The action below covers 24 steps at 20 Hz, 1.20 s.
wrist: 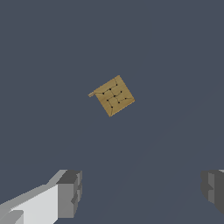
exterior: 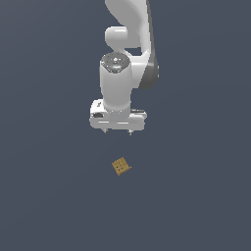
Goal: Pick up the object and move it to a goal position.
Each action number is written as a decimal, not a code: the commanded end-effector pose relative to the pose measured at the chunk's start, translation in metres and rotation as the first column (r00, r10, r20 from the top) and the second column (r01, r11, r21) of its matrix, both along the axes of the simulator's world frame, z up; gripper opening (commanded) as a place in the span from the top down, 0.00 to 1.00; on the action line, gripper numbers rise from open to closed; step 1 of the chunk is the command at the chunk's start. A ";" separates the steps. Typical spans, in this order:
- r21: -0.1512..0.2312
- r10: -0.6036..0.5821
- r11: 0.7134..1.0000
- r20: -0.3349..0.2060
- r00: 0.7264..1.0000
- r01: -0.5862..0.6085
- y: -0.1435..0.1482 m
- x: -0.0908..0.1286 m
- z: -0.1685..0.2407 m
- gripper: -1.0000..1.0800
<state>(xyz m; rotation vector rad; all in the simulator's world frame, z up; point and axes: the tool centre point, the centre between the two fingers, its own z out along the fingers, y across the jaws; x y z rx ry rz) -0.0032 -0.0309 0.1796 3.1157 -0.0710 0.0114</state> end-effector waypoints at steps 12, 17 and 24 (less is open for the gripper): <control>-0.007 0.085 0.996 -0.009 0.996 -0.085 0.024 -0.003 0.003 0.04; -0.005 0.065 0.998 -0.008 0.998 -0.065 0.023 -0.001 0.002 0.04; 0.001 -0.021 1.000 -0.007 1.000 0.021 0.022 0.007 -0.007 0.04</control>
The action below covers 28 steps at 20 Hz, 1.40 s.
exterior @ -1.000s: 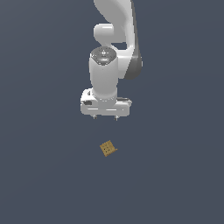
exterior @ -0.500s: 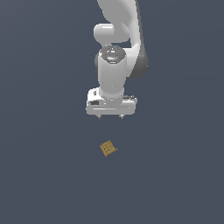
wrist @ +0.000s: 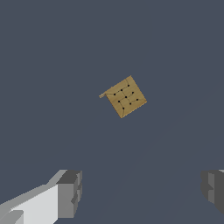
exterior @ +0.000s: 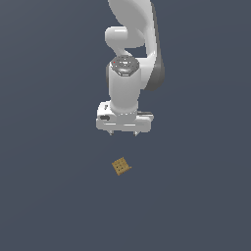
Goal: Pick up the object and move it to a goal position.
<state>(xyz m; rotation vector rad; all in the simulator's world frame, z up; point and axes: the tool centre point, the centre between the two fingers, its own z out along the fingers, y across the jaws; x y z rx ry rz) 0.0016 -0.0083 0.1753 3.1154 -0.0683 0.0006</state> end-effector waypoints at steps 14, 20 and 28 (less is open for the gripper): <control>0.020 -0.377 0.926 -0.001 0.926 0.377 -0.003 0.032 -0.041 0.04; 0.023 -0.533 0.846 -0.003 0.846 0.533 -0.005 0.046 -0.061 0.04; 0.025 -0.709 0.705 -0.003 0.705 0.709 -0.007 0.061 -0.088 0.04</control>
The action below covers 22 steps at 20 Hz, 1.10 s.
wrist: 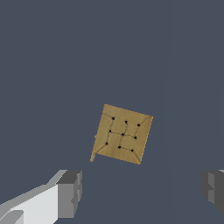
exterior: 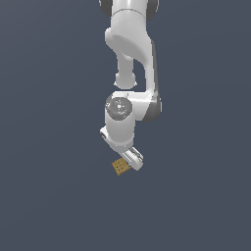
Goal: Pick up the object and move it to a goal position.
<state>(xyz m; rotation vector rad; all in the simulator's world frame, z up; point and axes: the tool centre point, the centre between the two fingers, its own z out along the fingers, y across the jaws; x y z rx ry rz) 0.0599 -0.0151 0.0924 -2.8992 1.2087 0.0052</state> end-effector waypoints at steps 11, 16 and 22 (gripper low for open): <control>-0.001 -0.224 0.975 0.002 0.975 0.224 -0.002 0.014 -0.028 0.04; -0.002 -0.249 0.969 0.003 0.969 0.249 -0.002 0.016 -0.031 0.04; -0.002 -0.245 0.969 0.002 0.969 0.245 -0.002 0.015 -0.037 0.04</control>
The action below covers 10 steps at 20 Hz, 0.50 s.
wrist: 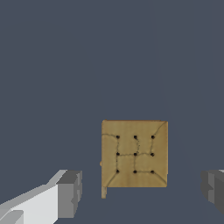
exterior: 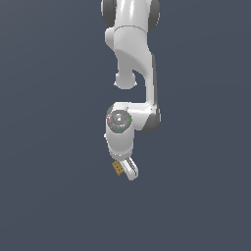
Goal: Pick up the object and move it to a goal position.
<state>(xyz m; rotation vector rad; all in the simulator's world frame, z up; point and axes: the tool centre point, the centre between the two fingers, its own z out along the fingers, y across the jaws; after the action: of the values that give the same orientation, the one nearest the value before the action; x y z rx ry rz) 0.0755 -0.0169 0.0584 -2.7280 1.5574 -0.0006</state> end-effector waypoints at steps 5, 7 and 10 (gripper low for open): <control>0.000 -0.003 1.000 -0.001 1.000 0.003 0.000 -0.001 -0.027 0.04; 0.000 -0.004 1.000 -0.001 1.000 0.004 0.000 -0.001 -0.037 0.04; 0.000 -0.005 1.000 -0.001 1.000 0.005 0.000 -0.001 -0.046 0.04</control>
<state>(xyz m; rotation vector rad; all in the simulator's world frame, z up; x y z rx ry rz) 0.0738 -0.0172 0.0166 -2.7254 1.5640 0.0024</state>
